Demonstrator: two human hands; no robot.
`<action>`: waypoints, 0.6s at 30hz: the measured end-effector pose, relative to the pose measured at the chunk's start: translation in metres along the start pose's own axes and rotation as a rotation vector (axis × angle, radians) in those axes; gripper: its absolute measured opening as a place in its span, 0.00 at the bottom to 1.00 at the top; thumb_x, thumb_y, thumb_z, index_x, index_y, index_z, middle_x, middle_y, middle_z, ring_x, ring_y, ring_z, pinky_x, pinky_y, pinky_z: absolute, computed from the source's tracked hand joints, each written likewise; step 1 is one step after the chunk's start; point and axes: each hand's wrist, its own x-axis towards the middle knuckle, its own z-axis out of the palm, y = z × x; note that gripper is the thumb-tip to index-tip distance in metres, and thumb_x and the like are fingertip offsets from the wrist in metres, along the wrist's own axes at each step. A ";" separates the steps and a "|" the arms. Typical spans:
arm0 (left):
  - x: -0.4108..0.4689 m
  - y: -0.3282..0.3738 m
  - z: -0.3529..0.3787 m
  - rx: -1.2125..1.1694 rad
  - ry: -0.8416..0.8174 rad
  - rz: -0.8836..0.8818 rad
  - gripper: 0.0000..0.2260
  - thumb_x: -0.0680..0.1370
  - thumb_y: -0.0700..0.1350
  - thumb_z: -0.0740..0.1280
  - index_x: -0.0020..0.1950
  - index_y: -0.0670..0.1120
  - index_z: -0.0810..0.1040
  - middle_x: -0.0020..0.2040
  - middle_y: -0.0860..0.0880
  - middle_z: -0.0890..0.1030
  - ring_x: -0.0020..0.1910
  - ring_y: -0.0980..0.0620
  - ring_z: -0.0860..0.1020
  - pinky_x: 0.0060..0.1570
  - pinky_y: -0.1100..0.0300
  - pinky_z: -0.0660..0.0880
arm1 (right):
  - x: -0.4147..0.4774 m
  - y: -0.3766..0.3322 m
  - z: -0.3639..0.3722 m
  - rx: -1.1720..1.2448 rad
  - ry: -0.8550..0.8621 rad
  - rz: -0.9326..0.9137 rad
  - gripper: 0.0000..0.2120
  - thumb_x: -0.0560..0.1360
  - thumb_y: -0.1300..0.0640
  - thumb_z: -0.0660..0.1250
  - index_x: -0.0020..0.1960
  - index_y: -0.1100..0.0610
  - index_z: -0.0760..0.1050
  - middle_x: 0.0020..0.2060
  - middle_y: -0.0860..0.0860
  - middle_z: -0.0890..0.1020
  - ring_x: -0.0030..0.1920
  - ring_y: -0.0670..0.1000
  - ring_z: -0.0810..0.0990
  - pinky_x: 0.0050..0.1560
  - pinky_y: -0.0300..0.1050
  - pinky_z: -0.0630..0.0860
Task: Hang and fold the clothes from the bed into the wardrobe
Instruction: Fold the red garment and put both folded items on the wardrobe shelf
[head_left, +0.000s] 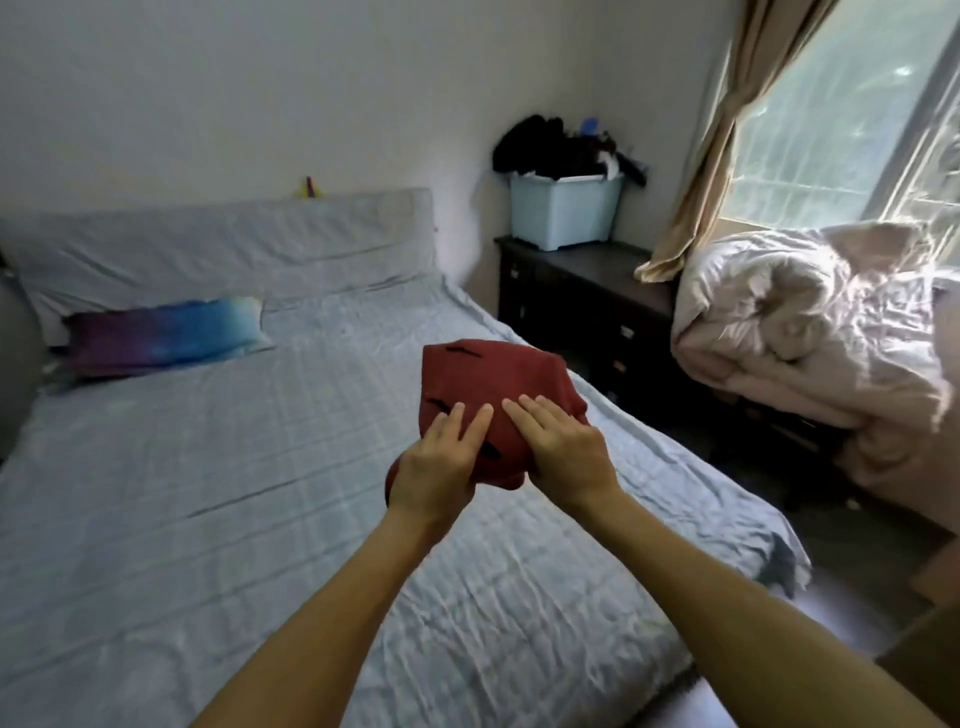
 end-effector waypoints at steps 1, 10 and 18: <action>0.013 0.011 -0.006 -0.008 0.016 0.026 0.39 0.64 0.45 0.80 0.71 0.47 0.66 0.60 0.38 0.77 0.54 0.38 0.80 0.37 0.47 0.81 | 0.002 0.011 -0.015 -0.016 0.019 0.010 0.33 0.58 0.58 0.78 0.62 0.59 0.77 0.55 0.59 0.82 0.53 0.61 0.82 0.41 0.56 0.82; 0.138 0.112 -0.013 -0.091 0.056 0.252 0.38 0.61 0.45 0.81 0.69 0.43 0.71 0.58 0.36 0.78 0.51 0.37 0.80 0.36 0.47 0.80 | 0.005 0.136 -0.094 -0.237 0.122 0.130 0.28 0.63 0.61 0.75 0.63 0.57 0.77 0.55 0.58 0.82 0.53 0.59 0.82 0.38 0.53 0.82; 0.241 0.177 0.037 -0.275 0.105 0.436 0.38 0.63 0.45 0.79 0.70 0.47 0.66 0.60 0.37 0.78 0.53 0.38 0.80 0.36 0.49 0.80 | 0.007 0.230 -0.125 -0.402 0.072 0.262 0.25 0.69 0.52 0.64 0.64 0.59 0.75 0.57 0.59 0.81 0.56 0.61 0.80 0.42 0.57 0.81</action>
